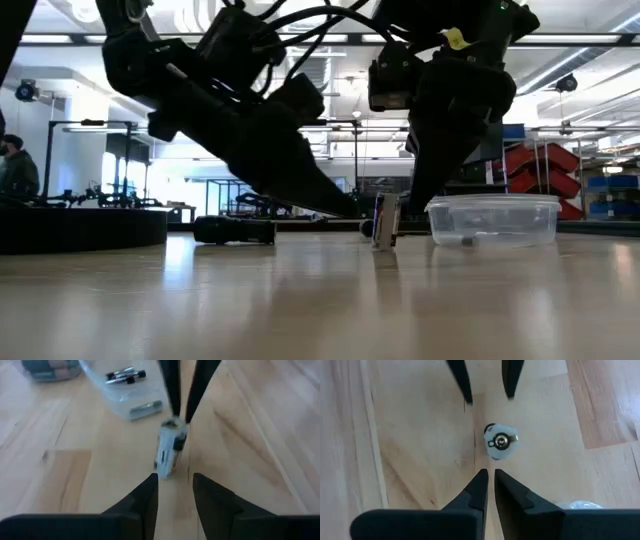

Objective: Insert battery
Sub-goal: Insert the white battery holder into the white flashlight compartment

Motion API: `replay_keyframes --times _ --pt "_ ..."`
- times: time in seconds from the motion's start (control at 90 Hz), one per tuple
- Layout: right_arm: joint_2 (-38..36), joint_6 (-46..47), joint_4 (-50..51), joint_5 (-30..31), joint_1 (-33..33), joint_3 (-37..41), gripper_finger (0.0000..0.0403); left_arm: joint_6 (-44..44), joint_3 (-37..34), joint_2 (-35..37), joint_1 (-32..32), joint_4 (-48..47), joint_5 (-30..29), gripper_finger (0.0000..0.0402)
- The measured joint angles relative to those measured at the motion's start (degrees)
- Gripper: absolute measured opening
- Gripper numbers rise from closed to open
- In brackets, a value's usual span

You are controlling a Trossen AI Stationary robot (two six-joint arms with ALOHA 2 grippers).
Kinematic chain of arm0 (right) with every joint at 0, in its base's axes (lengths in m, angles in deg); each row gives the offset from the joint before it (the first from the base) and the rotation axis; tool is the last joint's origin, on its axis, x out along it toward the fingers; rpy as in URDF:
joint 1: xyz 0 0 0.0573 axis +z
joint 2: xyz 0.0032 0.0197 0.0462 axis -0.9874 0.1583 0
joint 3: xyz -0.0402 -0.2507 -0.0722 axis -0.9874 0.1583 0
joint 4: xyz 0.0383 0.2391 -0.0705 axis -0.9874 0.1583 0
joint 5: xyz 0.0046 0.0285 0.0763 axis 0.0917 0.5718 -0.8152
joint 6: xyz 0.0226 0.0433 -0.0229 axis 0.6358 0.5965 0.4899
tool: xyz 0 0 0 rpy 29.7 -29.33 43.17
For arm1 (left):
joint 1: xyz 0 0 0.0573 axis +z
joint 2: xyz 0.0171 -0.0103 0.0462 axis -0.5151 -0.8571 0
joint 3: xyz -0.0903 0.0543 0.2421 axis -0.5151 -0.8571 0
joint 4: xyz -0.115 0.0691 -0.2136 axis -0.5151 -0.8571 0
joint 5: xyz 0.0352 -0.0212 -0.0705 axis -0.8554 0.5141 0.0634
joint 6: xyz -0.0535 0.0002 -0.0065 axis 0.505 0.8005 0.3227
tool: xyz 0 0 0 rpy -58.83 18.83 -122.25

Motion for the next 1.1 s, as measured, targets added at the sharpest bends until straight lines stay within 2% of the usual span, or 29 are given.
replay_keyframes --times 0.178,0.389,0.478,0.933,1.1 --pt "0.8 0.0 0.2 0.0 0.0 0.1 0.0013 -2.3 5.7 -4.0 0.2 -6.8 0.0 0.0124" --pt "2.1 -0.5 0.3 0.0 0.0 0.4 0.0013 -3.0 10.4 -4.5 0.5 -16.3 -0.4 0.0120" --pt "3.2 -0.8 -3.0 0.5 -0.1 0.1 0.0013 -3.0 10.7 -4.5 0.7 -16.5 -0.4 0.0112" --pt "4.6 -2.6 -5.1 2.0 -0.3 0.0 0.0013 -1.7 11.2 -4.5 1.3 -17.1 -0.5 0.0066" --pt "4.8 -3.1 -5.0 3.1 -0.3 -0.1 0.0013 -1.7 11.1 -4.5 1.4 -17.3 -0.5 0.0063"
